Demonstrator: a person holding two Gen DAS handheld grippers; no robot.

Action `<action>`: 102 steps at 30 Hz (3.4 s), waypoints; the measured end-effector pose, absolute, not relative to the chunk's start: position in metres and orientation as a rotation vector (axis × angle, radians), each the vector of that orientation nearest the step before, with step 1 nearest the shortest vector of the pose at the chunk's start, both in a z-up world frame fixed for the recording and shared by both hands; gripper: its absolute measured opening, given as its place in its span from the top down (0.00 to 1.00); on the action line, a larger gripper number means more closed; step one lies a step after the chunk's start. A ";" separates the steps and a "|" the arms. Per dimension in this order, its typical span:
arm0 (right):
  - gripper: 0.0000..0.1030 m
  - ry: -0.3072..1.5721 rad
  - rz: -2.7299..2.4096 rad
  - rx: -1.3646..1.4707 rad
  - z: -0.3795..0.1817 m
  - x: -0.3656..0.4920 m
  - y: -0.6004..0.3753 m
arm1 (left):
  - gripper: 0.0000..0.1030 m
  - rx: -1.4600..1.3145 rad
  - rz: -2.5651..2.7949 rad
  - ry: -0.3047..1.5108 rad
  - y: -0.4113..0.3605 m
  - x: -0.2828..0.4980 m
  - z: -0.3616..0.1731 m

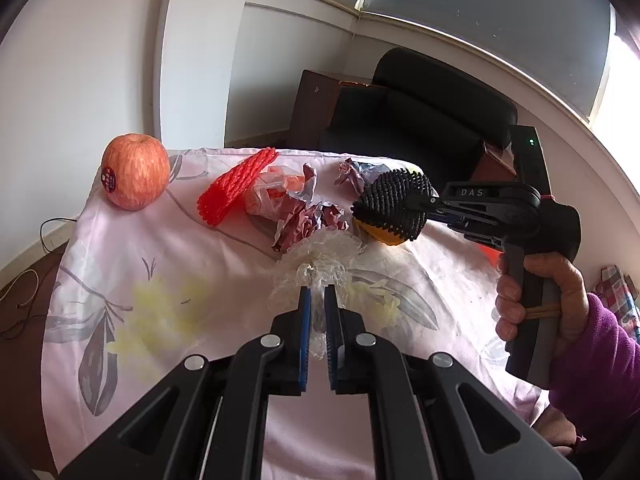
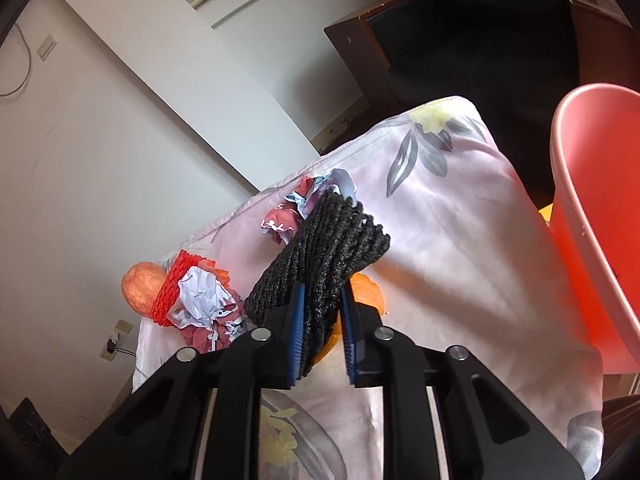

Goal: Collect trash
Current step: 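Grasp the black foam net with the right tool while the left tool grasps the clear plastic wrap, then carry the black net and clear wrap over the pink bucket and open both tools, then withdraw both open tools from the bucket toward the table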

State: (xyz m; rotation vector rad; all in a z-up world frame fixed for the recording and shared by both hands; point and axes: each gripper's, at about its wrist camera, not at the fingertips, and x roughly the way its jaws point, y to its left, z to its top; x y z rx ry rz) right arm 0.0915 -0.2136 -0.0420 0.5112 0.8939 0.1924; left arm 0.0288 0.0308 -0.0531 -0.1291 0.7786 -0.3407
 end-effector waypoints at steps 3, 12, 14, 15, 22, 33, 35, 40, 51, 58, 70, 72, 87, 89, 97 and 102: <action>0.87 0.853 0.202 0.465 -0.029 0.082 -0.215 | 0.94 -0.130 -0.339 0.773 0.026 0.032 -0.050; 0.87 0.705 0.243 0.308 0.017 0.044 -0.218 | 0.94 -0.144 -0.337 0.725 0.007 0.041 -0.032; 0.87 0.680 0.239 0.286 0.023 0.037 -0.222 | 0.94 -0.143 -0.338 0.715 0.002 0.043 -0.028; 0.87 0.669 0.235 0.276 0.026 0.033 -0.226 | 0.94 -0.142 -0.339 0.709 -0.002 0.043 -0.026; 0.87 0.603 0.186 0.211 0.044 0.018 -0.243 | 0.94 -0.131 -0.356 0.666 -0.025 0.048 -0.012; 0.87 0.538 0.099 0.185 0.060 -0.004 -0.273 | 0.94 -0.093 -0.431 0.609 -0.076 0.051 0.011; 0.87 0.528 0.078 0.190 0.061 -0.007 -0.280 | 0.94 -0.088 -0.445 0.606 -0.086 0.052 0.013; 0.87 0.500 0.025 0.200 0.064 -0.013 -0.298 | 0.94 -0.059 -0.483 0.604 -0.115 0.059 0.017; 0.87 0.488 -0.067 0.226 0.055 -0.021 -0.341 | 0.94 -0.012 -0.546 0.610 -0.175 0.076 0.017; 0.87 0.509 -0.115 0.259 0.042 -0.021 -0.370 | 0.94 0.026 -0.589 0.634 -0.207 0.084 0.010; 0.87 0.559 -0.158 0.289 0.019 -0.015 -0.392 | 0.94 0.079 -0.625 0.692 -0.245 0.100 -0.012; 0.87 0.568 -0.162 0.291 0.017 -0.015 -0.394 | 0.94 0.084 -0.628 0.698 -0.248 0.102 -0.014; 0.87 0.592 -0.191 0.295 0.015 -0.012 -0.395 | 0.61 0.096 -0.612 0.657 -0.246 0.100 -0.010; 0.87 0.596 -0.194 0.297 0.016 -0.012 -0.394 | 0.58 0.092 -0.608 0.652 -0.242 0.099 -0.007; 0.64 0.604 -0.187 0.322 0.021 -0.015 -0.387 | 0.53 0.065 -0.577 0.639 -0.212 0.090 0.001; 0.64 0.593 -0.172 0.302 0.028 -0.018 -0.374 | 0.53 0.048 -0.546 0.630 -0.184 0.084 0.005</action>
